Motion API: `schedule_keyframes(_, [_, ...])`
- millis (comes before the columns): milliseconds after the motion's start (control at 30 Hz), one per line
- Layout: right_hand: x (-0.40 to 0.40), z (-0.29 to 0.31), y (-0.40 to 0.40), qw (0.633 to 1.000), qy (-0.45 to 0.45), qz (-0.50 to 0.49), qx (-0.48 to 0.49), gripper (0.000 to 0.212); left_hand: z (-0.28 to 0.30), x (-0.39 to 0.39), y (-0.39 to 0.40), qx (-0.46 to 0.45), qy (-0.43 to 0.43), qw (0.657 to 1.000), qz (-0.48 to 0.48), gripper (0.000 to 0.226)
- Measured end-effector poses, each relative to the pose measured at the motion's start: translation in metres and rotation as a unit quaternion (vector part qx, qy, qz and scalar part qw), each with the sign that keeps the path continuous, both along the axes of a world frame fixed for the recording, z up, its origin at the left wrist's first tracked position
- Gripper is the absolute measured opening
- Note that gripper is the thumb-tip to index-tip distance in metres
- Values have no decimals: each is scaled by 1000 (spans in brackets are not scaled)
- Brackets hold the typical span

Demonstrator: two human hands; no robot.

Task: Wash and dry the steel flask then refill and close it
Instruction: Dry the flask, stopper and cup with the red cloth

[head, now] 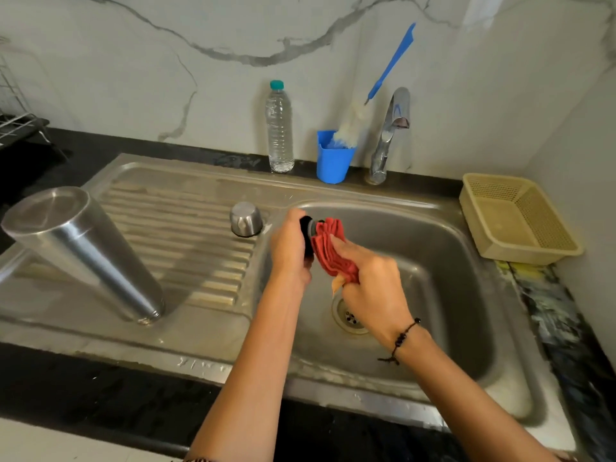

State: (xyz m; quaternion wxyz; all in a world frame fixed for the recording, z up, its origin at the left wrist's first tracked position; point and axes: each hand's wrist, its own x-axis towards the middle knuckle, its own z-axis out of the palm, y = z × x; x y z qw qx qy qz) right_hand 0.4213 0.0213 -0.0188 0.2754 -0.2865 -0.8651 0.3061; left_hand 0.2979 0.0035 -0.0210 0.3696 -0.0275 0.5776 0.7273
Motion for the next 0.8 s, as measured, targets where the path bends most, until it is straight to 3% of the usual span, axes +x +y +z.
schedule_keyframes(133, [-5,-1,-9,994,43,7,-96,47,14,-7,-2,48,-10,997,64,21])
schedule_keyframes(233, [-7,7,-9,984,113,-54,-129,45,13,-14,-4,48,10,998,43,19])
schedule_keyframes(300, [-4,20,-4,979,149,-77,-114,47,9,-18,-8,6,46,999,19,19])
schedule_keyframes(400, [-9,34,-1,983,166,-79,-8,58,8,-17,-10,-13,102,995,-12,25])
schedule_keyframes(467, [-18,31,0,986,121,-51,104,64,9,-13,-9,-13,132,991,-30,30])
schedule_keyframes(533, [-25,19,0,978,22,-25,206,65,11,-13,-9,-22,143,989,-38,36])
schedule_keyframes(600, [-30,11,2,970,-34,-20,240,65,14,-16,-9,-36,149,987,-37,42])
schedule_keyframes(700, [-39,18,1,969,-76,-33,233,57,13,-18,-9,-47,166,985,-24,41])
schedule_keyframes(800, [-44,29,1,978,-162,-44,128,47,11,-15,-11,-56,188,980,-21,36])
